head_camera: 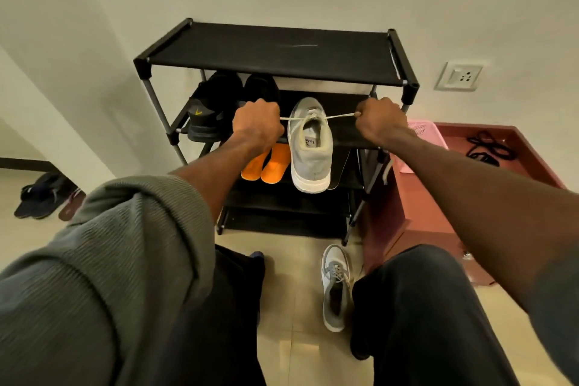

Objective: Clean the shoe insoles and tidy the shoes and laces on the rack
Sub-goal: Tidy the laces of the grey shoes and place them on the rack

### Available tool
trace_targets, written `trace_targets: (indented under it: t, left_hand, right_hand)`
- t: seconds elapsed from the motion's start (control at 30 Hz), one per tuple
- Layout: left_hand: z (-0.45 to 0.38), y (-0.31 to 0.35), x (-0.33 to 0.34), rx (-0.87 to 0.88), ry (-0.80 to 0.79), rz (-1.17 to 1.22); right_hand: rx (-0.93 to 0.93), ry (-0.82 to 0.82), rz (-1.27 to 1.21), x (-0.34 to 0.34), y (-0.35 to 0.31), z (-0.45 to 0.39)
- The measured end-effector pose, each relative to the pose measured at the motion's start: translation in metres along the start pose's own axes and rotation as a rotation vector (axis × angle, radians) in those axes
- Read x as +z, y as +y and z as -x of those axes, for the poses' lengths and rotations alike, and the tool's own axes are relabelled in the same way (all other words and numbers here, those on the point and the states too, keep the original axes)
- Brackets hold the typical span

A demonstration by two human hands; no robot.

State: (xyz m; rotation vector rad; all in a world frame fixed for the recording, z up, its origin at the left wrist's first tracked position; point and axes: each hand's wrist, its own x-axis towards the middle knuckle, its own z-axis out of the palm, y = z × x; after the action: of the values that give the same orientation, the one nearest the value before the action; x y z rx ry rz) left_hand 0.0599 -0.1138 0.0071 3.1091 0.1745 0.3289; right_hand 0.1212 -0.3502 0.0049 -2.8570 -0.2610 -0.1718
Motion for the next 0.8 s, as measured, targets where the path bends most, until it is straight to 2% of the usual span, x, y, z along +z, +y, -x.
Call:
trace_targets:
  t: [0.2,0.3,0.37,0.47,0.57,0.7,0.8]
  left_hand:
    - [0.001,0.004,-0.008,-0.058,-0.009,0.075]
    - [-0.001,0.01,-0.011,-0.14,0.002,0.207]
    - [-0.01,0.017,-0.016,-0.236,0.01,0.38]
    - [-0.029,0.035,-0.025,-0.347,-0.045,0.777]
    - [-0.036,0.054,-0.031,-0.319,-0.089,0.925]
    - [-0.033,0.06,-0.037,-0.253,0.024,0.875]
    - [-0.03,0.058,-0.043,-0.135,0.081,0.853]
  right_hand:
    - [0.099,-0.016,-0.139,0.009,0.004,0.007]
    - [0.263,-0.056,-0.257,0.005,-0.003,0.0]
    - [0.415,-0.13,-0.469,-0.003,-0.012,-0.007]
    - [0.542,-0.347,-0.954,-0.023,-0.036,-0.009]
    - [0.518,-0.497,-1.103,-0.046,-0.06,-0.01]
    - [0.561,-0.561,-1.132,-0.059,-0.07,-0.013]
    - [0.638,-0.579,-1.155,-0.061,-0.068,-0.015]
